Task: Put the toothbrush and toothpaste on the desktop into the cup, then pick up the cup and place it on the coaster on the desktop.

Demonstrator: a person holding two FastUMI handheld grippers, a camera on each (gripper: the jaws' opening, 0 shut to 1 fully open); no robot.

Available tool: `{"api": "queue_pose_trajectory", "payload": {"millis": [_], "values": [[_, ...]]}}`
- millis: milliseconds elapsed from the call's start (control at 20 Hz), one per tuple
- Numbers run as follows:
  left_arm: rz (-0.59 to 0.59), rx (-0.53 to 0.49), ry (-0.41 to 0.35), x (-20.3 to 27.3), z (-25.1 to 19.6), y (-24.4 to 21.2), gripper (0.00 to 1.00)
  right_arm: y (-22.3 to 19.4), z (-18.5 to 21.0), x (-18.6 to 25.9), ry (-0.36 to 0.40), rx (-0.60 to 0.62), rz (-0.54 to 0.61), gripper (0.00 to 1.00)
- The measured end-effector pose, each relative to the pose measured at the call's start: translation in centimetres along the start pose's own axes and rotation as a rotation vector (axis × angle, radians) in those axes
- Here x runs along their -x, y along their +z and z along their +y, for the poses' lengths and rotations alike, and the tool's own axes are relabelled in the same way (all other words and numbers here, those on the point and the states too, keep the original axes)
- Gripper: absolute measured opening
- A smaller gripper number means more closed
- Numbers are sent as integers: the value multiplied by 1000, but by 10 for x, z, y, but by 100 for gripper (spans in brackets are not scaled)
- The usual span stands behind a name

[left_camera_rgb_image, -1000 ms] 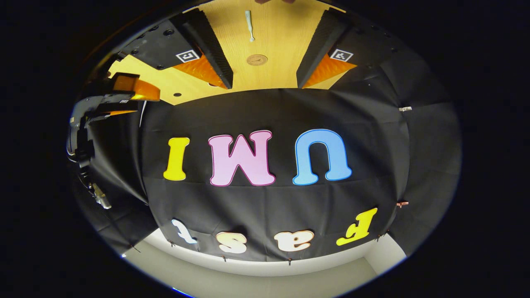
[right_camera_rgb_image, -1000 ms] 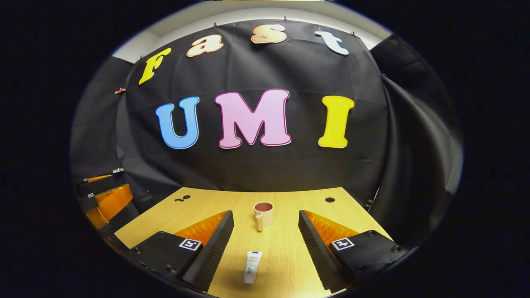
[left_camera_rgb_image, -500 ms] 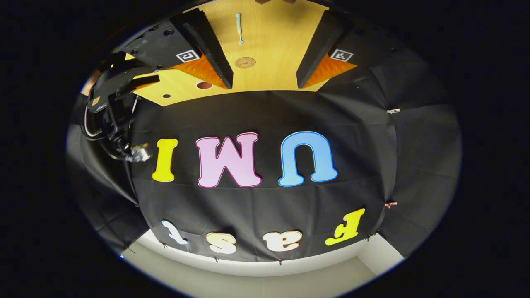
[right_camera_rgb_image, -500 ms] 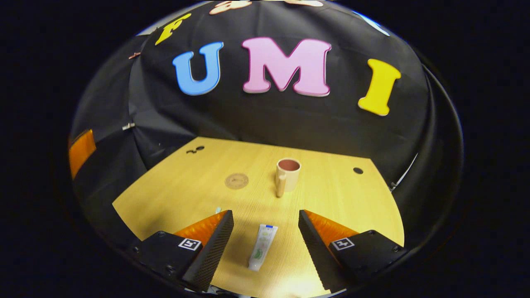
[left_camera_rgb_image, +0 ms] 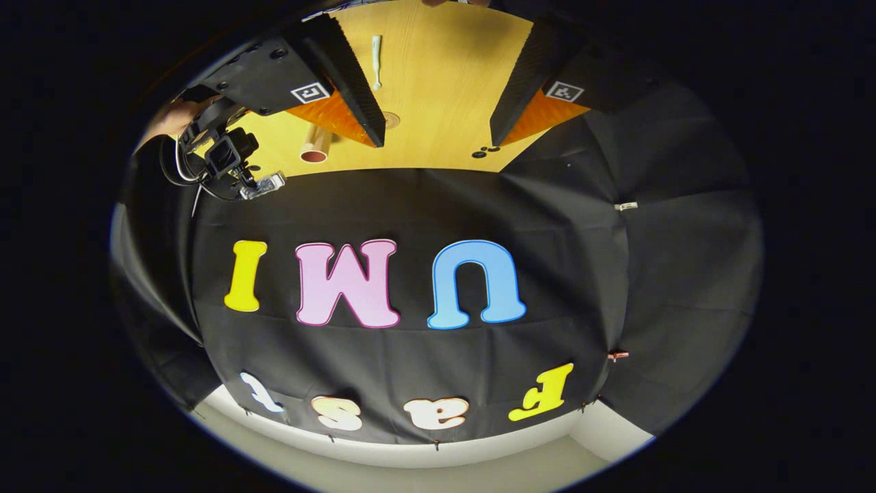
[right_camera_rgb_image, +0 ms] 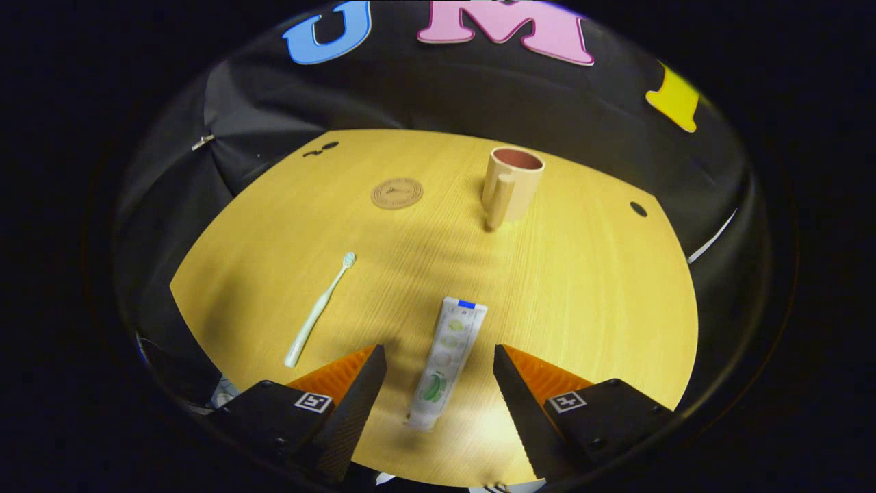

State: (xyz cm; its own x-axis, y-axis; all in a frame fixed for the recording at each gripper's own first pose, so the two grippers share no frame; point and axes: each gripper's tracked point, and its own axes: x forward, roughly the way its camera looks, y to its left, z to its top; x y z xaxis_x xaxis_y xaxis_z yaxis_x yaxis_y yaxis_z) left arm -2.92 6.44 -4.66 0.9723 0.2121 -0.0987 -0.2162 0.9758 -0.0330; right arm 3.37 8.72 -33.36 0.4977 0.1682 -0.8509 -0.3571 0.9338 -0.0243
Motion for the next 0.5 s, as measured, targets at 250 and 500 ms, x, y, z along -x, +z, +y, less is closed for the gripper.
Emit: {"api": "queue_pose_trajectory", "payload": {"millis": [250,500], "values": [[32,1,53,3,17,-13,98,-17,-8,-32,-11,-28,108,98],[43,-5,84,2,24,-13,98,-30,-8,-48,-8,-62,191,98]]}}
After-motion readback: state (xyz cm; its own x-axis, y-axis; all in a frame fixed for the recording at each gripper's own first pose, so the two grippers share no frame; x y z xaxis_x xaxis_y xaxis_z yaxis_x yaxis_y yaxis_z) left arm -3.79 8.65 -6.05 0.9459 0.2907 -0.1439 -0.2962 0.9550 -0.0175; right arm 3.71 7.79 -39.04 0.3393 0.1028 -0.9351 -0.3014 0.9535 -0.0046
